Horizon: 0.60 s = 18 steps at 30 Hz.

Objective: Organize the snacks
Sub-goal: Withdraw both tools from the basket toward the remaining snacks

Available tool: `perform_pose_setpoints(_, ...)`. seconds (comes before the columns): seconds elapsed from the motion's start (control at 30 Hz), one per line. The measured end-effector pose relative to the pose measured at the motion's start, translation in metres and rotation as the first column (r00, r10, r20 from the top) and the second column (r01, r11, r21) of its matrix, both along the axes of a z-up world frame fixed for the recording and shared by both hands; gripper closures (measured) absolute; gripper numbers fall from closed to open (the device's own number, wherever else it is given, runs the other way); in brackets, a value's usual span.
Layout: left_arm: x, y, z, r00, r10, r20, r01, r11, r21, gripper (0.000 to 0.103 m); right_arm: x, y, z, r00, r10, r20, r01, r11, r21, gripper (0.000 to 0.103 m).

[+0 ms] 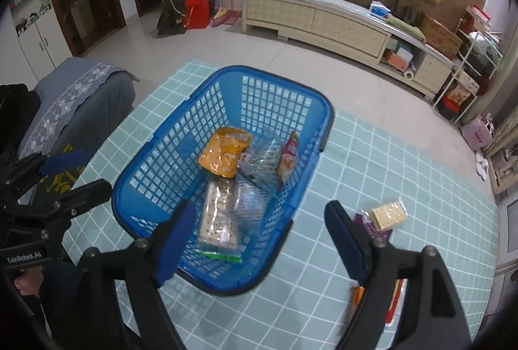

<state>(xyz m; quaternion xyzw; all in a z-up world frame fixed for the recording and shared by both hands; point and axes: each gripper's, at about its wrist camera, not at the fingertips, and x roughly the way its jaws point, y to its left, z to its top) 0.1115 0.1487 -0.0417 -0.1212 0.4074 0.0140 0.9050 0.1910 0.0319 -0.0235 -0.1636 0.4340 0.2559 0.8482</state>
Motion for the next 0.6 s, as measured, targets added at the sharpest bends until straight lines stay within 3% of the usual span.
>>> perform_pose_setpoints(0.6, -0.011, -0.091, 0.028, 0.985, -0.171, 0.027, 0.168, 0.981, 0.098, 0.033, -0.035, -0.1, 0.026, 0.993, -0.117, 0.028, 0.114, 0.988, 0.1, 0.018)
